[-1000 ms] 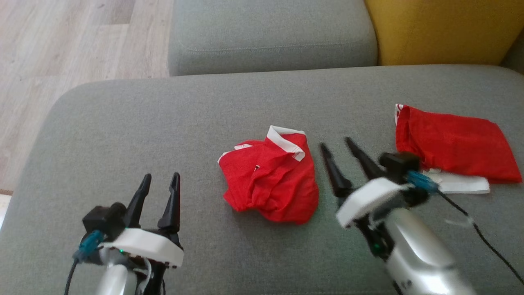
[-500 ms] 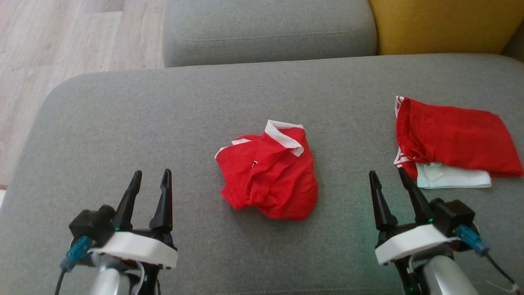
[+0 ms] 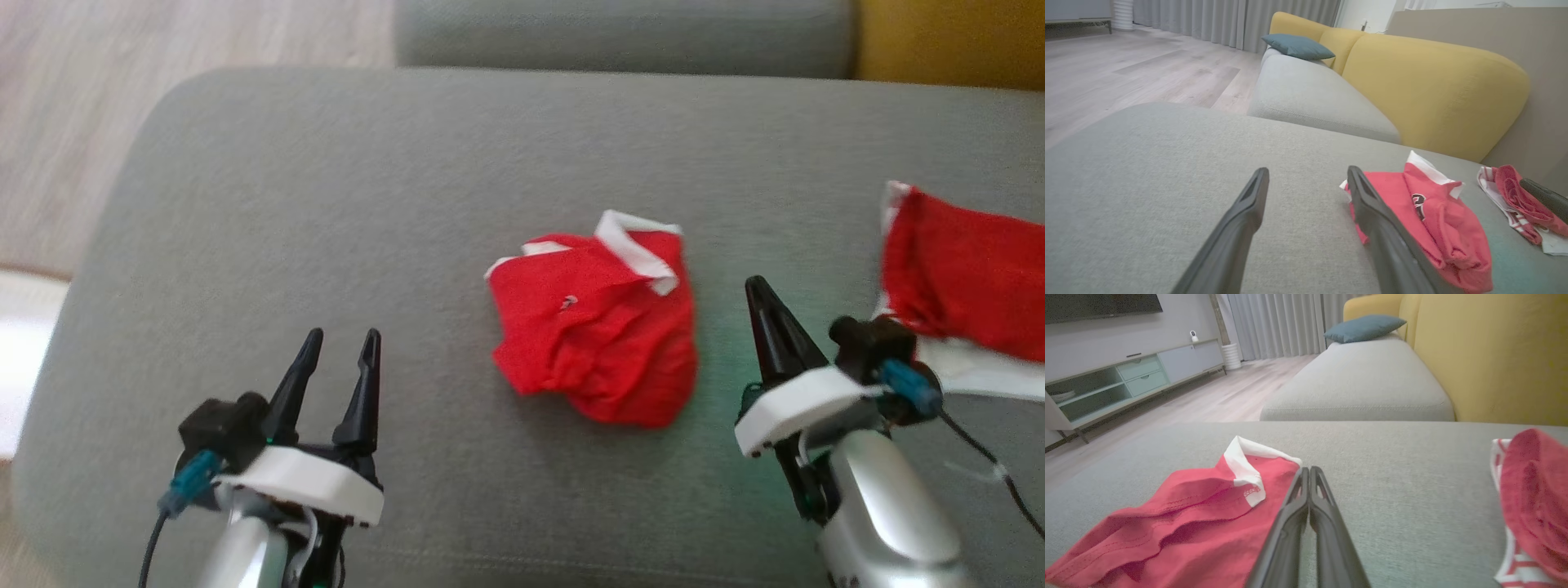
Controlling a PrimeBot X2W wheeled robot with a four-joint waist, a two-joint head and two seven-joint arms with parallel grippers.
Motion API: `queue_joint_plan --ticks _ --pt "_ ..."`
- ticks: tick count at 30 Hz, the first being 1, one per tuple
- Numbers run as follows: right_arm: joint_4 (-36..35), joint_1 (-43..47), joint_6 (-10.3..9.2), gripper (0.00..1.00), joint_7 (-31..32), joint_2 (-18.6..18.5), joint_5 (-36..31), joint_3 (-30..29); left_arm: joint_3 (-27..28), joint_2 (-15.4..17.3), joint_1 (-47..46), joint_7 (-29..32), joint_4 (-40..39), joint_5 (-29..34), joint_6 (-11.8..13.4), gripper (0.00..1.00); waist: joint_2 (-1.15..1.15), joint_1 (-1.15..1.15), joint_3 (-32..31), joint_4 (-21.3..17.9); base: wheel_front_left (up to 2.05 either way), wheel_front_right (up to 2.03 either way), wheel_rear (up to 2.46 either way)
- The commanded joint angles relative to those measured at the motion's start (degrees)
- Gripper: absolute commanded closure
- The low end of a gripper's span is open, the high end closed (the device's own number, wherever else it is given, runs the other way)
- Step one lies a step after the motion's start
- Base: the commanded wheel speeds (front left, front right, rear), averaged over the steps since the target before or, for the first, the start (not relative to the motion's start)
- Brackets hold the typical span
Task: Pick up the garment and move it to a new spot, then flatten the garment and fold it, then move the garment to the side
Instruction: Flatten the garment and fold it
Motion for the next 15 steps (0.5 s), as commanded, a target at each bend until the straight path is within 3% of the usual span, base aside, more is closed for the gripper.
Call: queue_joint_plan --ticks 1,8,15 --pt "-0.03 -3.01 -0.04 1.00 0.10 0.10 -0.83 1.54 1.36 0.20 -3.31 -0.45 -1.28 -0.27 -0.18 0.00 0.00 0.00 2.14 2.55 0.00 0.00 0.00" --pt "13.65 -10.00 -0.04 1.00 -0.02 0.10 -5.43 1.68 0.27 0.20 -5.04 -0.45 -0.05 -0.63 -0.29 0.00 0.00 0.00 4.26 7.13 0.00 0.00 0.00" --pt "18.25 -12.92 -0.04 1.00 -2.45 0.10 -2.88 6.40 0.19 0.20 -5.24 -0.45 0.34 -0.65 -0.34 0.00 0.00 0.00 4.31 7.86 0.00 0.00 0.00"
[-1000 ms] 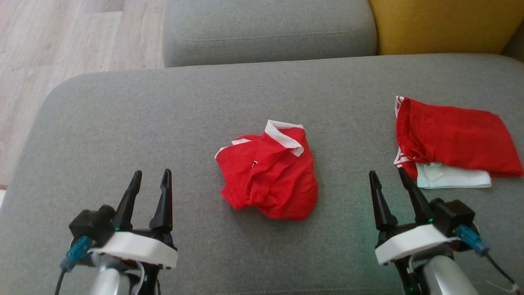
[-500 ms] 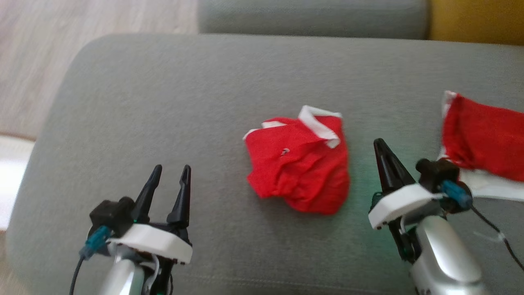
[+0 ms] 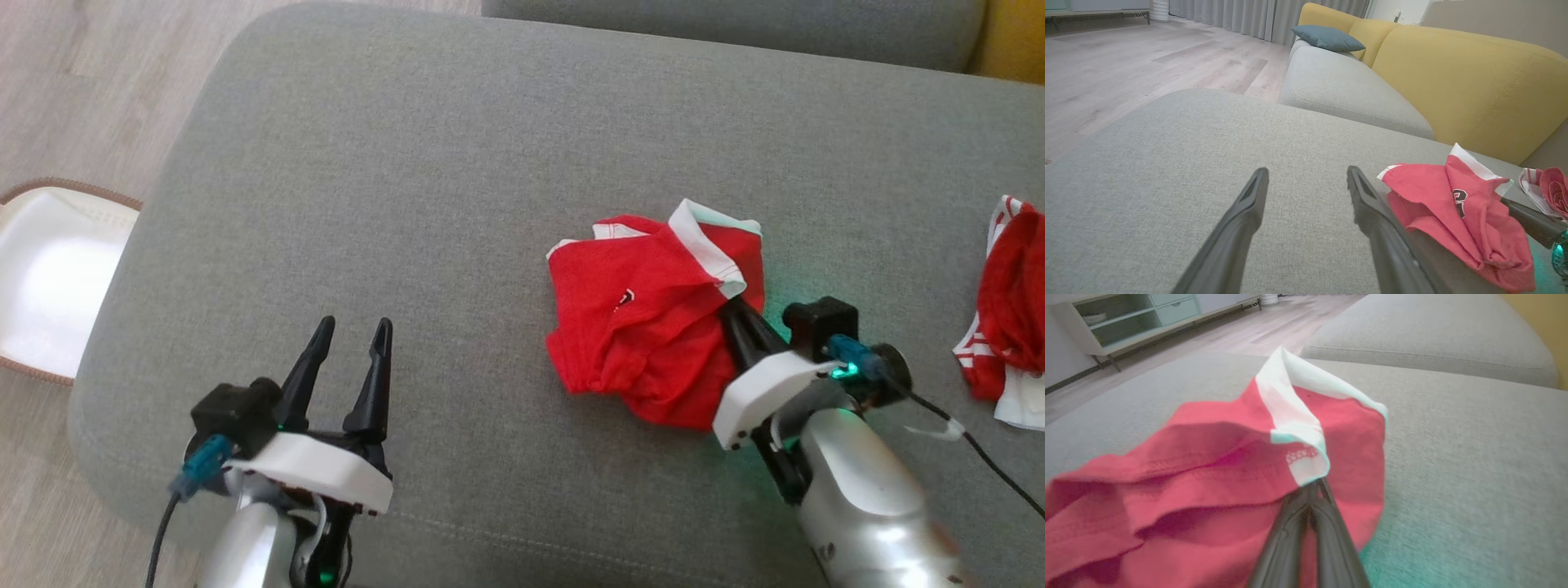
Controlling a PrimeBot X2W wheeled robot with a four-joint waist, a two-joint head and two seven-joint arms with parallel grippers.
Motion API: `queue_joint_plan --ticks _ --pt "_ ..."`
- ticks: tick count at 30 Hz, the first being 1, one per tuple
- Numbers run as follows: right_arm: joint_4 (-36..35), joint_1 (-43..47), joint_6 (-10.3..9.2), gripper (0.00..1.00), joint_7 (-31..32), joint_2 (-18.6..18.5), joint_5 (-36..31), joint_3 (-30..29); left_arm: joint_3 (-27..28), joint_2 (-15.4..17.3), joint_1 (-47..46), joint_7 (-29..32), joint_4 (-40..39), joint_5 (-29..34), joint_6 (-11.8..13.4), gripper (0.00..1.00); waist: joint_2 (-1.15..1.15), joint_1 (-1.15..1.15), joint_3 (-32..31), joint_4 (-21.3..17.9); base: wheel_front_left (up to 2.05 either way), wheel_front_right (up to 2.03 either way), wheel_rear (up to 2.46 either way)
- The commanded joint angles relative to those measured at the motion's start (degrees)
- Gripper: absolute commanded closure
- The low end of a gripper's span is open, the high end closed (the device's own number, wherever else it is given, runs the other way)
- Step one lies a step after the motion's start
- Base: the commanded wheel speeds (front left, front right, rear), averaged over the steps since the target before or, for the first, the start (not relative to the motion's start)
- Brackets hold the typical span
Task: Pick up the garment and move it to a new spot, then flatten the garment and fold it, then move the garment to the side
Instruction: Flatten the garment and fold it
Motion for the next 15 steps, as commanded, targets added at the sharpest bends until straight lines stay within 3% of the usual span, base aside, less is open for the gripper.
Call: queue_joint_plan --ticks 1,15 --pt "-1.19 -2.27 -0.04 1.00 -0.94 0.22 0.99 2.50 1.65 0.21 -2.75 -0.45 -1.43 -0.63 -0.32 0.00 0.00 0.00 -0.09 -0.07 0.00 0.00 0.00" --pt "-3.17 -9.18 -0.04 1.00 -1.59 0.22 10.58 18.79 -0.32 0.20 -3.87 -0.45 -1.05 -2.09 -0.34 0.00 0.00 0.00 0.83 1.42 0.00 0.00 0.00"
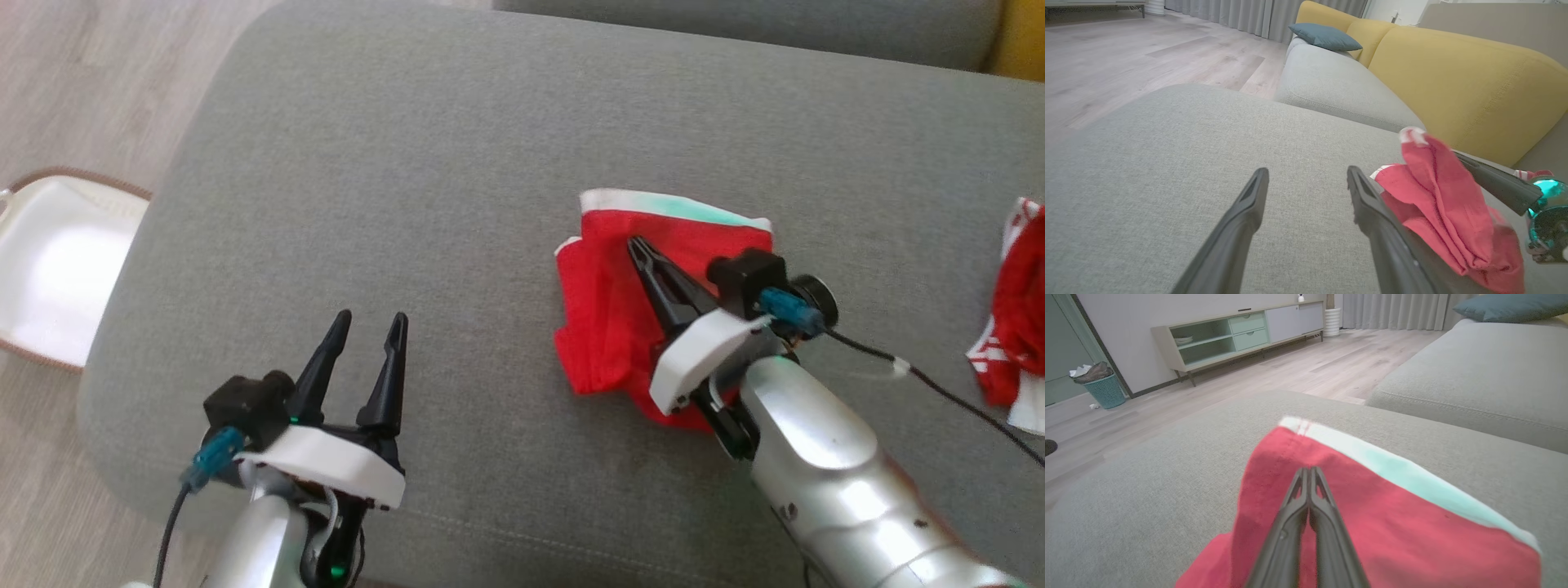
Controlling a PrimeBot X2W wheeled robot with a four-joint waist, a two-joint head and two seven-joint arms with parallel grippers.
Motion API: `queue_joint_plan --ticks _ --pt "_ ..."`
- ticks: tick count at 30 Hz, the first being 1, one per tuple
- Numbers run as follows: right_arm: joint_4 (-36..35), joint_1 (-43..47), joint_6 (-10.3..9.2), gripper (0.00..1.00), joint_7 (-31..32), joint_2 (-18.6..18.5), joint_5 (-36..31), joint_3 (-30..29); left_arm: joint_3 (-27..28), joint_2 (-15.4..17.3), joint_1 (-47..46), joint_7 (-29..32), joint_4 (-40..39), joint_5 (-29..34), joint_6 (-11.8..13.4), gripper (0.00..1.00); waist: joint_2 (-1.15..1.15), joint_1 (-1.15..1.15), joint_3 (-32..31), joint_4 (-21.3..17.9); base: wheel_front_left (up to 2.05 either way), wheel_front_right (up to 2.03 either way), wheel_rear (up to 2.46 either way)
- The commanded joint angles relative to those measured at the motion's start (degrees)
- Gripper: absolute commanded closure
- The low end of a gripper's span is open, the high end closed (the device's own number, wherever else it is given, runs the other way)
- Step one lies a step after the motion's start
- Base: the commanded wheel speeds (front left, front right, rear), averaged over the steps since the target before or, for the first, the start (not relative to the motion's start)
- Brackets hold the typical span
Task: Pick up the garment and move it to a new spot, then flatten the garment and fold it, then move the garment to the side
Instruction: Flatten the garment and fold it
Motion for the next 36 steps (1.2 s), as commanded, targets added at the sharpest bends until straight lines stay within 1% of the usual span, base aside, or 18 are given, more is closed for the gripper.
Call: queue_joint_plan --ticks 1,6,9,16,22,25,30,33,36 --pt "-0.89 -2.29 -0.04 1.00 -0.07 0.58 0.37 1.57 1.63 0.29 -2.83 -0.45 -1.50 -0.41 -0.34 0.00 0.00 0.00 0.35 0.71 0.00 0.00 0.00" --pt "2.66 -4.17 -0.04 1.00 3.47 0.58 0.99 4.40 1.42 0.29 -2.93 -0.45 -1.46 -1.35 -0.34 0.00 0.00 0.00 0.91 1.94 0.00 0.00 0.00" --pt "2.91 -4.05 -0.04 1.00 4.74 0.58 2.48 5.80 1.32 0.29 -2.84 -0.45 -1.42 -1.44 -0.34 0.00 0.00 0.00 0.99 2.16 0.00 0.00 0.00" --pt "1.17 -2.51 -0.04 1.00 6.16 0.58 7.32 10.32 2.21 0.29 -2.76 -0.45 -1.13 -1.26 -0.29 0.00 0.00 0.00 0.33 1.18 0.00 0.00 0.00" --pt "-1.80 -0.18 -0.04 1.00 6.84 0.58 13.17 14.84 2.15 0.29 -3.03 -0.45 -1.16 -1.34 -0.30 0.00 0.00 0.00 -0.41 0.21 0.00 0.00 0.00" --pt "-2.25 -0.09 -0.04 1.00 6.53 0.58 15.61 16.22 2.30 0.29 -3.01 -0.45 -1.00 -1.21 -0.28 0.00 0.00 0.00 -0.87 -0.32 0.00 0.00 0.00" --pt "-0.88 -1.81 -0.04 1.00 3.52 0.58 17.08 15.36 3.42 0.29 -2.44 -0.45 -0.91 -0.61 -0.25 0.00 0.00 0.00 -2.60 -1.98 0.00 0.00 0.00" --pt "0.40 -3.06 -0.04 1.00 1.71 0.58 17.36 13.30 4.11 0.29 -1.83 -0.45 -1.09 -0.17 -0.25 0.00 0.00 0.00 -4.23 -3.43 0.00 0.00 0.00" --pt "2.46 -4.24 -0.04 1.00 0.43 0.58 16.12 10.37 4.97 0.29 -1.24 -0.45 -1.52 0.05 -0.21 0.00 0.00 0.00 -5.98 -5.20 0.00 0.00 0.00"
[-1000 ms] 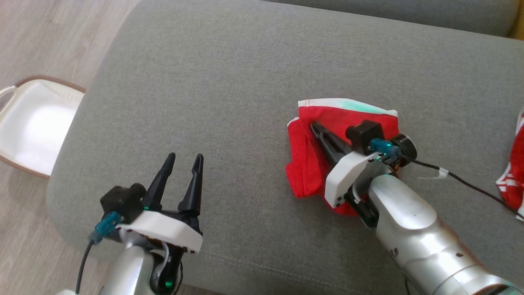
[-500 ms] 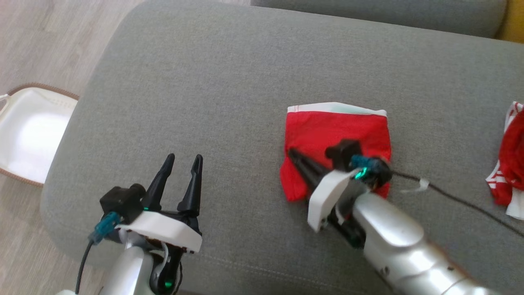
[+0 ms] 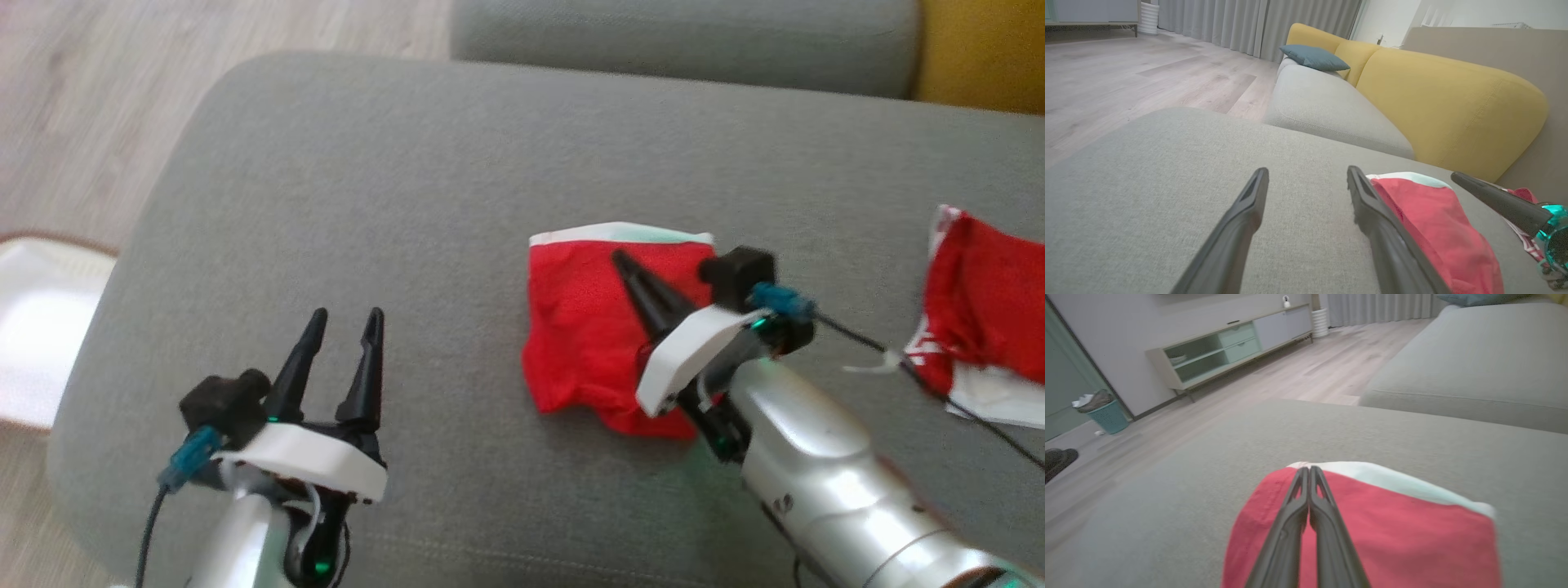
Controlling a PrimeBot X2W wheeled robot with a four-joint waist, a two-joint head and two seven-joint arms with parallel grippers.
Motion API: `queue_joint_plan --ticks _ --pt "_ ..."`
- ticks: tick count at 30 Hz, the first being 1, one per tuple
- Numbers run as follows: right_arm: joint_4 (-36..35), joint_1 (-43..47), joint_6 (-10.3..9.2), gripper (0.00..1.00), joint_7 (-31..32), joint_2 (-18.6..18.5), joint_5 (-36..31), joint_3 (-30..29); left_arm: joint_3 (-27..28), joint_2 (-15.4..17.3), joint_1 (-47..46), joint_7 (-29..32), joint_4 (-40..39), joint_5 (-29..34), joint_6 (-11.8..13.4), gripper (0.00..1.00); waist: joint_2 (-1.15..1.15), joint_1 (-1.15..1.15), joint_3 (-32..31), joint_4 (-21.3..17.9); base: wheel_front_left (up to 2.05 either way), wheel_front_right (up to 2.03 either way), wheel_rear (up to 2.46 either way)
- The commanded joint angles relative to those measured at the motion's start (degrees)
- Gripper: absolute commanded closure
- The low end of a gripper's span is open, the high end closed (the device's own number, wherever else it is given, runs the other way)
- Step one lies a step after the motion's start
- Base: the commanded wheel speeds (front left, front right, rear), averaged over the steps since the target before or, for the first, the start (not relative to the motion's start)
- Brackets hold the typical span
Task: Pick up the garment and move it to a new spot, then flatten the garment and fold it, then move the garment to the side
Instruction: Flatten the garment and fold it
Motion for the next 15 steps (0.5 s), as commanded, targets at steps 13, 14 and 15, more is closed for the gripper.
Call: queue_joint_plan --ticks 13,14,15 --pt "-7.32 5.52 -0.04 1.00 -2.12 -1.18 -21.41 -22.34 5.56 0.33 0.98 -0.45 -6.64 0.12 0.85 0.00 0.00 0.00 -5.33 -9.14 0.00 0.00 0.00" --pt "-9.58 7.43 -0.04 1.00 -2.12 -0.99 -23.53 -24.44 5.72 0.33 1.12 -0.45 -6.96 0.12 0.91 0.00 0.00 0.00 -5.34 -9.59 0.00 0.00 0.00" --pt "-9.58 7.43 -0.04 1.00 -2.12 -0.99 -23.53 -24.44 5.72 0.33 1.12 -0.45 -6.96 0.12 0.91 0.00 0.00 0.00 -5.34 -9.59 0.00 0.00 0.00"
